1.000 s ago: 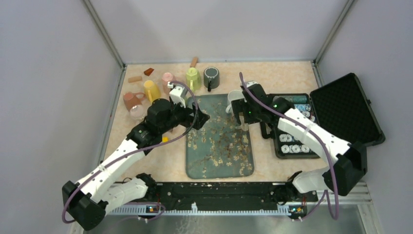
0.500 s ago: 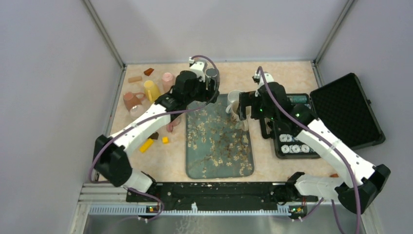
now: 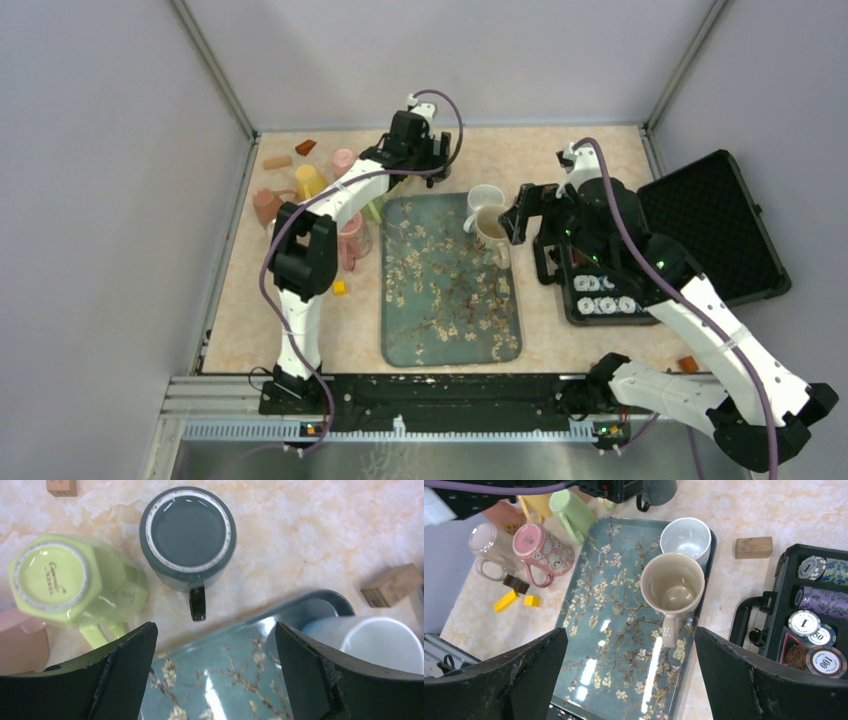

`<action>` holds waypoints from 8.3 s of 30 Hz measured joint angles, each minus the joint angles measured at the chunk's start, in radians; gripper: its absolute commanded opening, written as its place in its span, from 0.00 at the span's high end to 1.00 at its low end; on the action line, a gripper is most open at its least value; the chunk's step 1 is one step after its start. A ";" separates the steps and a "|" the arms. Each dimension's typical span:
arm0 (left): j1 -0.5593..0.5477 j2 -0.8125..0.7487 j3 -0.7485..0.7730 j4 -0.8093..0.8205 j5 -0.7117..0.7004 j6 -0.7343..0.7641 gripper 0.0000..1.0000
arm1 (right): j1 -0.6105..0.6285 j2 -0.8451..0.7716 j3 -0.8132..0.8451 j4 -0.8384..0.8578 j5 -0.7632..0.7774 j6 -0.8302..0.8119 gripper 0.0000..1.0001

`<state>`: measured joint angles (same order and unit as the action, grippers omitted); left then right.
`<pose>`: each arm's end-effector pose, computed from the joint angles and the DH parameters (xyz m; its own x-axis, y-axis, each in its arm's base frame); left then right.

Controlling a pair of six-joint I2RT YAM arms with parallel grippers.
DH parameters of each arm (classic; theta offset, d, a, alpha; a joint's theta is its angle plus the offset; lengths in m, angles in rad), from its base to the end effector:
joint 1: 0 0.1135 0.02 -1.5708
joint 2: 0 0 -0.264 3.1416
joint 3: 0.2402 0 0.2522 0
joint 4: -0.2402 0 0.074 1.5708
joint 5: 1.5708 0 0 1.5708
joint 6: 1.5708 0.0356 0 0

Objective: Turn the mug right side up
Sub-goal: Turn over the cup at the corner of the board, then place the cup on the tray.

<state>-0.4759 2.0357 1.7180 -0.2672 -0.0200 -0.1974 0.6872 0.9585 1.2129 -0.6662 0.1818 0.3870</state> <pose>0.4280 -0.2198 0.2694 -0.5682 0.0722 -0.8197 0.3384 0.9285 -0.1527 0.1511 0.1156 0.4056 -0.4737 0.0915 -0.8759 -0.3424 0.8972 0.2789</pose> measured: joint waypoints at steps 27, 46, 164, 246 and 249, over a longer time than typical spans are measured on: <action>0.023 0.363 0.314 -0.102 -0.047 0.069 0.48 | 0.000 -0.066 0.011 -0.011 0.000 0.063 0.01; 0.023 0.422 0.378 -0.113 -0.079 0.096 0.69 | 0.000 -0.022 0.011 0.024 -0.024 0.063 0.01; -0.001 -0.632 -0.679 0.595 0.703 -0.615 1.00 | 0.000 -0.137 -0.331 0.511 -0.350 0.289 0.01; 0.058 -0.663 -1.484 1.682 0.710 -1.536 1.00 | 0.280 0.201 -0.508 0.929 -0.238 0.639 0.50; 0.058 -0.662 -1.474 1.682 0.710 -1.538 1.00 | 0.281 0.218 -0.520 0.960 -0.246 0.666 0.54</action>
<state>-0.4175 1.3735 0.2436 1.4151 0.6895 -1.7355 0.9684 1.1767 0.6930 0.2939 -0.0639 1.0527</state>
